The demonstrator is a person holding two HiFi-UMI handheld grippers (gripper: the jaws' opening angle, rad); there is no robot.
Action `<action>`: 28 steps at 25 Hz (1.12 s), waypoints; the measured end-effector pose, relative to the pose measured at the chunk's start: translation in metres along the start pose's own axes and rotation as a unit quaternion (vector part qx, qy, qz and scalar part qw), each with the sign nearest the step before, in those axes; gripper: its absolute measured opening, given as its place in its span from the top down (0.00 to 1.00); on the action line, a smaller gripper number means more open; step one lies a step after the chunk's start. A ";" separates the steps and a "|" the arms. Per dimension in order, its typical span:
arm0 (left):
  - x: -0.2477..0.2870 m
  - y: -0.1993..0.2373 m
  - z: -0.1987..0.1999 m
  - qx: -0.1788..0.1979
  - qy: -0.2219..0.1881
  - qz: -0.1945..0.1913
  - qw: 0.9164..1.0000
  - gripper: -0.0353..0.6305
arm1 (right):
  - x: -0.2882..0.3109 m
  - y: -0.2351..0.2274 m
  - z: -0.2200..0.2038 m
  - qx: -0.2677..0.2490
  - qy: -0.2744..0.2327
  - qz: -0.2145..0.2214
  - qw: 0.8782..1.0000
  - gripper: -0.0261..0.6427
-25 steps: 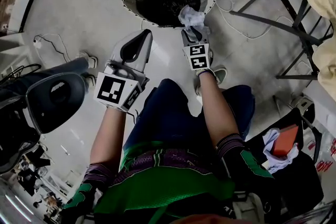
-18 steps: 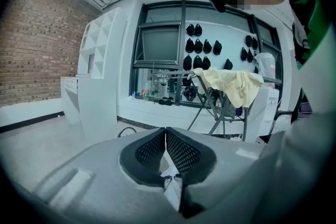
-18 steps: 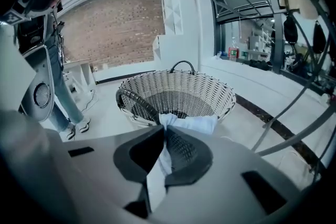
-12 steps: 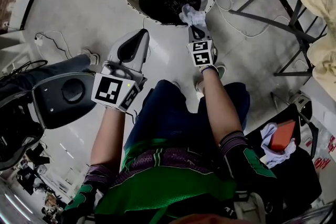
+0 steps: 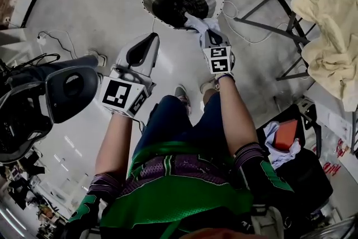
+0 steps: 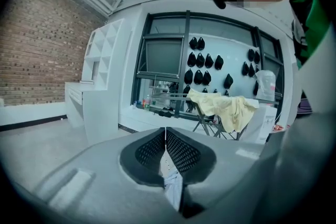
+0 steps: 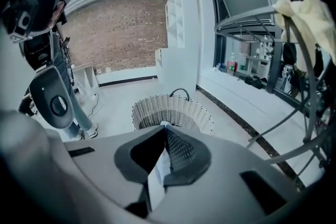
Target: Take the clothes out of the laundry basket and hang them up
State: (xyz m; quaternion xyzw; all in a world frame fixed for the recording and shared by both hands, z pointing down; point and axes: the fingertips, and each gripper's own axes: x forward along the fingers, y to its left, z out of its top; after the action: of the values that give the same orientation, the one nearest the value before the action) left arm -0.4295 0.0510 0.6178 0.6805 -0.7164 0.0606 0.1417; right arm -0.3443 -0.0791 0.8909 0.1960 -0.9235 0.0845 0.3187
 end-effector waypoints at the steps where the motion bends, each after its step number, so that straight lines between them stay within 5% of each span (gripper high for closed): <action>1: -0.006 0.001 0.011 0.002 -0.006 0.000 1.000 0.92 | -0.010 0.001 0.012 -0.003 -0.003 -0.002 1.000 0.95; 10: -0.060 -0.008 0.091 -0.001 -0.051 0.008 0.999 0.91 | -0.106 -0.002 0.112 -0.038 -0.037 -0.018 0.998 0.95; 28: -0.117 -0.025 0.141 0.006 -0.097 -0.020 0.995 0.91 | -0.274 0.020 0.286 -0.128 -0.141 -0.060 0.980 0.95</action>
State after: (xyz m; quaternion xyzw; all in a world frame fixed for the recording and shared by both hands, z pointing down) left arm -0.4177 0.1223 0.4474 0.6979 -0.7129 -0.0039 0.0689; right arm -0.3142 -0.0571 0.4957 0.2187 -0.9489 -0.0829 0.2119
